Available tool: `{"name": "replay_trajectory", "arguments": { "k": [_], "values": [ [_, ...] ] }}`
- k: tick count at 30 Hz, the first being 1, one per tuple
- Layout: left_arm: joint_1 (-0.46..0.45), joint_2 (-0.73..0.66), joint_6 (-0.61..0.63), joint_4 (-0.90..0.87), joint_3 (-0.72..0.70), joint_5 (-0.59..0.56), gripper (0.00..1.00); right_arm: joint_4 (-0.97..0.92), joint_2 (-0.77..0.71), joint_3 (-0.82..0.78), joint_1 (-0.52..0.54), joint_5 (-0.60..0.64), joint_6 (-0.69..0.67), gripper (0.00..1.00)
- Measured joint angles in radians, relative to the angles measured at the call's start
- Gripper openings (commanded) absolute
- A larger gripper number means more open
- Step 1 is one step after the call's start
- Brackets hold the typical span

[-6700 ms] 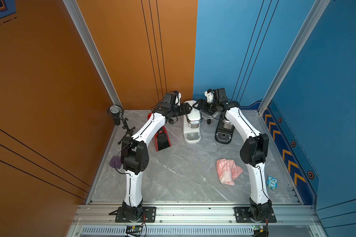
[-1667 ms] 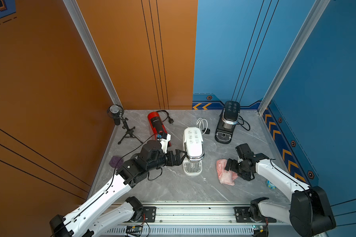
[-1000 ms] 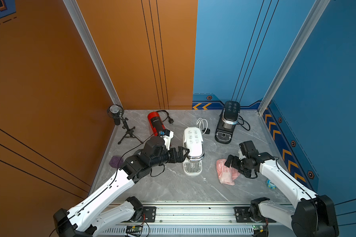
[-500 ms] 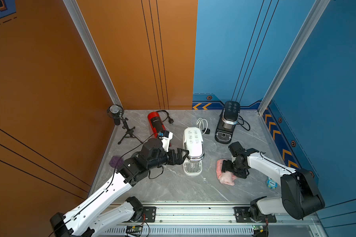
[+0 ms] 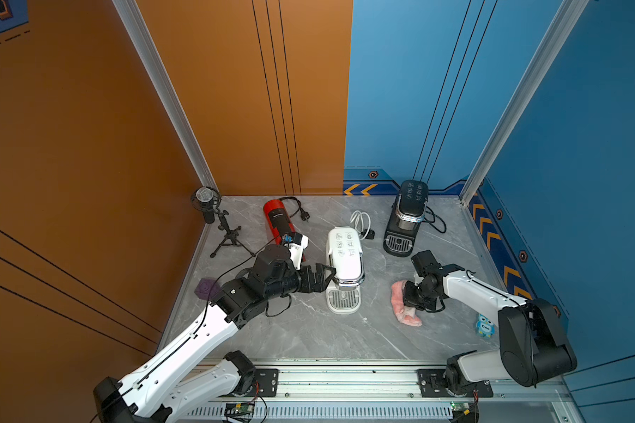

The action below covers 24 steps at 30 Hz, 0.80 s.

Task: Wipe the surface of a coffee machine
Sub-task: Pick up the cleaning item at the center of the board.

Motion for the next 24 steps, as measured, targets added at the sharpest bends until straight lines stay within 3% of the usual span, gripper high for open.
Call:
{"name": "replay_trajectory", "arguments": {
  "k": [4,12,17,24],
  "values": [
    [0.026,-0.003,0.009,0.000,0.000,-0.001,0.99,-0.076,-0.084,0.082,0.049,0.047,-0.012,0.00],
    [0.117,-0.010,0.016,-0.020,0.002,-0.036,0.99,-0.187,-0.246,0.433,0.191,0.144,-0.058,0.00],
    [0.131,-0.006,-0.012,-0.022,0.002,-0.085,1.00,-0.247,-0.210,0.630,0.351,0.177,-0.099,0.00],
    [0.105,0.040,-0.058,-0.022,0.002,-0.143,1.00,-0.250,-0.009,0.824,0.553,0.187,-0.162,0.00]
  ]
}}
